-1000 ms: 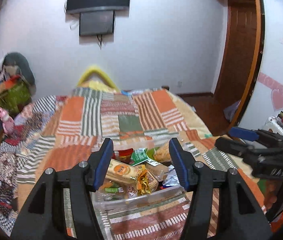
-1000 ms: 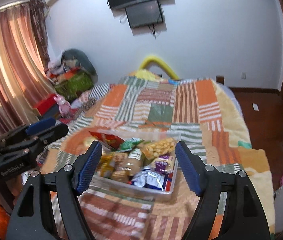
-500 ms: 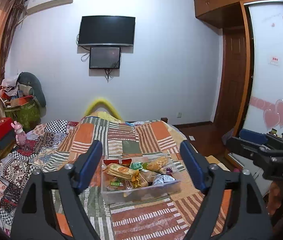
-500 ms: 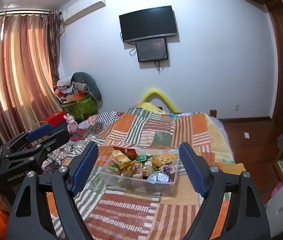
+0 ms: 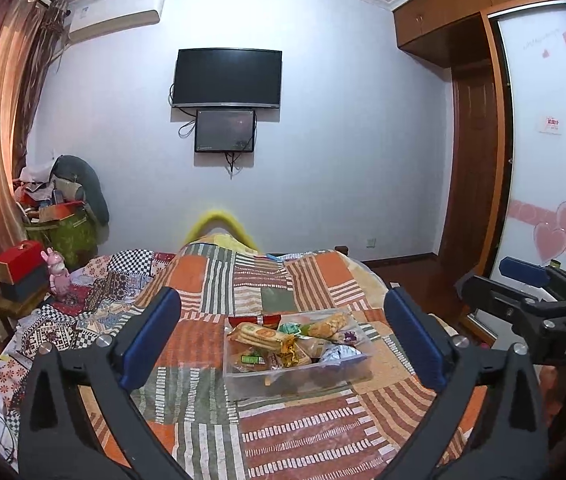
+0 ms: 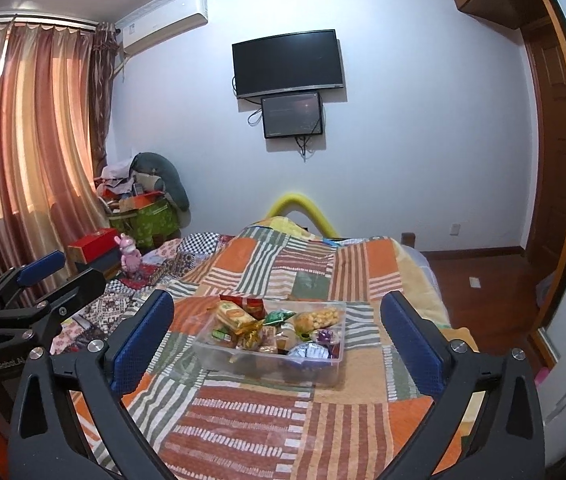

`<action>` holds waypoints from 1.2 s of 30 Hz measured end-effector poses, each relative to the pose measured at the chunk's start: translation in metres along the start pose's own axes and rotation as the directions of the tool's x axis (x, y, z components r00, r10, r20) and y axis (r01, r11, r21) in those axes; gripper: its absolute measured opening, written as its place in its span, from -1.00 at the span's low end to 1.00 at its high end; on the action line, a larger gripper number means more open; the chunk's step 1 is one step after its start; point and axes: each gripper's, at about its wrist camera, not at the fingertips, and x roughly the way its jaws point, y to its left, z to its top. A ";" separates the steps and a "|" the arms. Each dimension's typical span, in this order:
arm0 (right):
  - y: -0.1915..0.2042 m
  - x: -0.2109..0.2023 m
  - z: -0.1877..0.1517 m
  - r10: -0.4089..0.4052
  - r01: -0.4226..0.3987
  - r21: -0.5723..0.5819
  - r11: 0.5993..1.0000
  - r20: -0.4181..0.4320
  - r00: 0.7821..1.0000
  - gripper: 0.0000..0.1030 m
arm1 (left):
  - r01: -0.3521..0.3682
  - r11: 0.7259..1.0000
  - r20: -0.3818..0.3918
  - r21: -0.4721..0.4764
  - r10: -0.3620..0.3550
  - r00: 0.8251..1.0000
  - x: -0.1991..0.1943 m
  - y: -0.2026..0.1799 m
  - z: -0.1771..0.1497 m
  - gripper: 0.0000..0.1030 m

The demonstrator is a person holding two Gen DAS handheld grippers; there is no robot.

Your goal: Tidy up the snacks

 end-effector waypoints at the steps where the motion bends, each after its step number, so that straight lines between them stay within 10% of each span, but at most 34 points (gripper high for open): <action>1: 0.000 -0.001 -0.001 -0.001 0.001 -0.001 1.000 -0.001 1.000 1.00 | -0.004 1.000 -0.002 -0.001 0.004 1.000 0.001 0.000 -0.001 1.00; 36: 0.003 -0.007 -0.007 0.008 -0.008 -0.010 1.000 -0.018 1.000 1.00 | 0.007 1.000 -0.025 0.013 -0.007 1.000 0.009 0.000 -0.011 1.00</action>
